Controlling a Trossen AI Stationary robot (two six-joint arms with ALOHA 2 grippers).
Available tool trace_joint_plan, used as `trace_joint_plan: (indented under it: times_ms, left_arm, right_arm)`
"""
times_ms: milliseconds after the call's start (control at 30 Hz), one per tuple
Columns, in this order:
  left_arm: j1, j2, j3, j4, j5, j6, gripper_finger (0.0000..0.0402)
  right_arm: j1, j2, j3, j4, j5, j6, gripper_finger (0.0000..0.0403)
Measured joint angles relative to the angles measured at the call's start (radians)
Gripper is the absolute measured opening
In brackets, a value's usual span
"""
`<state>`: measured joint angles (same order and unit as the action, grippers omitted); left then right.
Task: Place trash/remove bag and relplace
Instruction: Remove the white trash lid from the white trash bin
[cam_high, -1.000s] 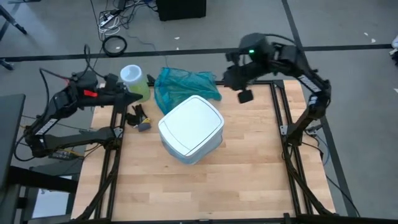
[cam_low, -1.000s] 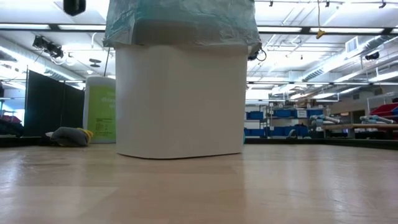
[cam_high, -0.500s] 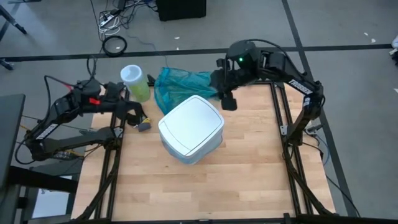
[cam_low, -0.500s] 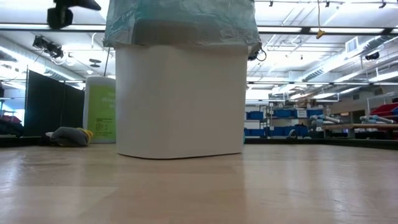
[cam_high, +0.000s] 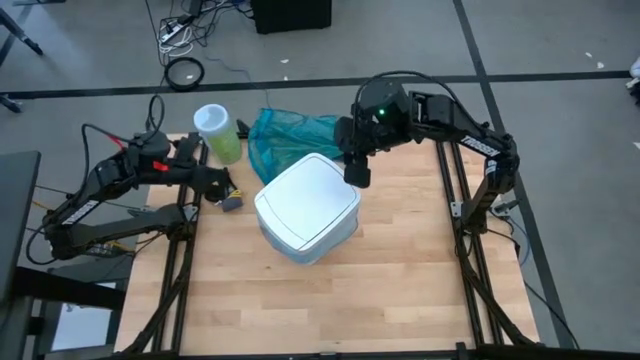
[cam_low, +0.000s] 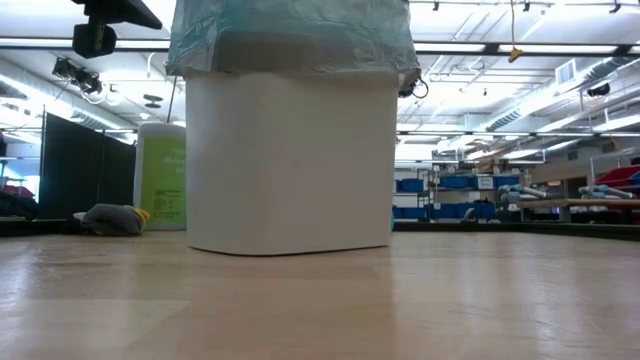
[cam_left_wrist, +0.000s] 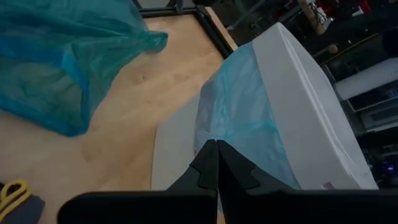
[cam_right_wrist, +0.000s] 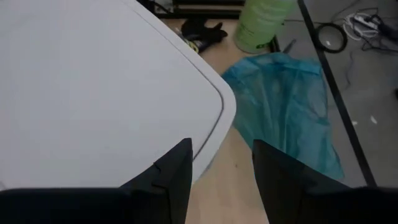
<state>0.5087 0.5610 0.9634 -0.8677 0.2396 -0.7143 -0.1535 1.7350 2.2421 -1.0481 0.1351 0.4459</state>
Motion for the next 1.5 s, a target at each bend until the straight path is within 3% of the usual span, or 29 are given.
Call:
trace_joint_plan:
  times_ms: [533,1500]
  left_arm:
    - [0.0,-0.002,0.0,0.002,0.024,0.006,0.0005]
    - [0.0,0.002,0.0,0.088,0.0,-0.001,0.0005]
  right_arm:
    - [0.037,0.058,0.0,-0.059,0.081,0.006,0.0151]
    - [0.041,0.084,0.001,-0.108,0.068,0.084,0.0151]
